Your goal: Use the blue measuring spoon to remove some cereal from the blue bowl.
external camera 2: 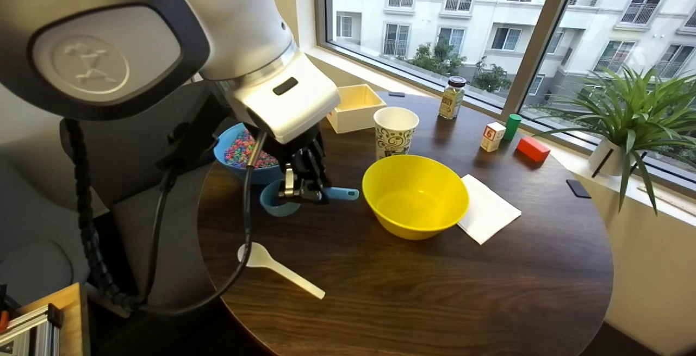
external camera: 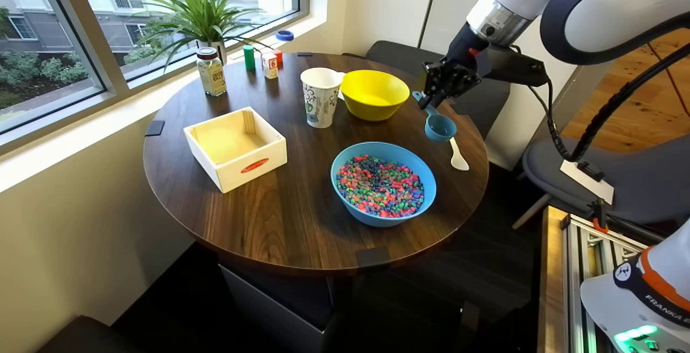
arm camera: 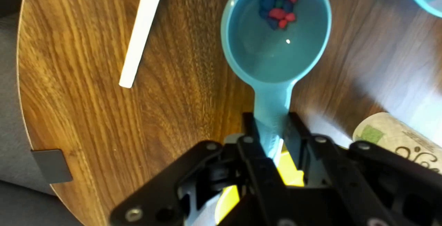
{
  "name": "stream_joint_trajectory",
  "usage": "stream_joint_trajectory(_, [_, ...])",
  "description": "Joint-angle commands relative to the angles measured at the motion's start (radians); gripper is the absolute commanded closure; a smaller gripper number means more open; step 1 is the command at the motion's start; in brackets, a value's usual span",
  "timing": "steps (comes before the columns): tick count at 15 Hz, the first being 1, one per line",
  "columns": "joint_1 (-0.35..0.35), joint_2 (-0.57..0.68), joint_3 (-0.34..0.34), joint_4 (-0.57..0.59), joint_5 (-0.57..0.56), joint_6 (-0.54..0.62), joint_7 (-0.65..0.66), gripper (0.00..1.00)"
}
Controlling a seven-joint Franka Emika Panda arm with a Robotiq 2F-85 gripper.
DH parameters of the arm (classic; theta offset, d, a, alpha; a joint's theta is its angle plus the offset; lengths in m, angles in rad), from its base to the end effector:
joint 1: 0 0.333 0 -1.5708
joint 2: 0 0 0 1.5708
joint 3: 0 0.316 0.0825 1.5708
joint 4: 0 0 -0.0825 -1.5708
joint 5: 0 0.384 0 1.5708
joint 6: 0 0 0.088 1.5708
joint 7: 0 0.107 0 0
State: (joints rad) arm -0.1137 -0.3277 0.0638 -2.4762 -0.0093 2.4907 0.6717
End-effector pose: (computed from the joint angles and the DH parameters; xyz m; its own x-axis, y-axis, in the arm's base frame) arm 0.4615 -0.0222 0.4466 0.7071 -0.6495 0.2796 -0.6237 -0.7592 -0.1862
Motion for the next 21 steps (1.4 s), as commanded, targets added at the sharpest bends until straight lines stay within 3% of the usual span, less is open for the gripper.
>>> stream_joint_trajectory(1, [-0.022, 0.039, 0.0, -0.006, 0.009, 0.004, 0.05, 0.94])
stream_joint_trajectory(12, [-0.005, 0.141, -0.022, 0.007, 0.018, 0.012, 0.121, 0.94])
stream_joint_trajectory(13, [-0.003, 0.142, -0.024, 0.008, 0.022, 0.013, 0.12, 0.49])
stream_joint_trajectory(15, [-0.003, 0.137, -0.021, 0.008, 0.009, 0.013, 0.129, 0.42])
stream_joint_trajectory(21, [0.005, 0.106, -0.01, 0.015, -0.011, -0.01, 0.134, 0.0])
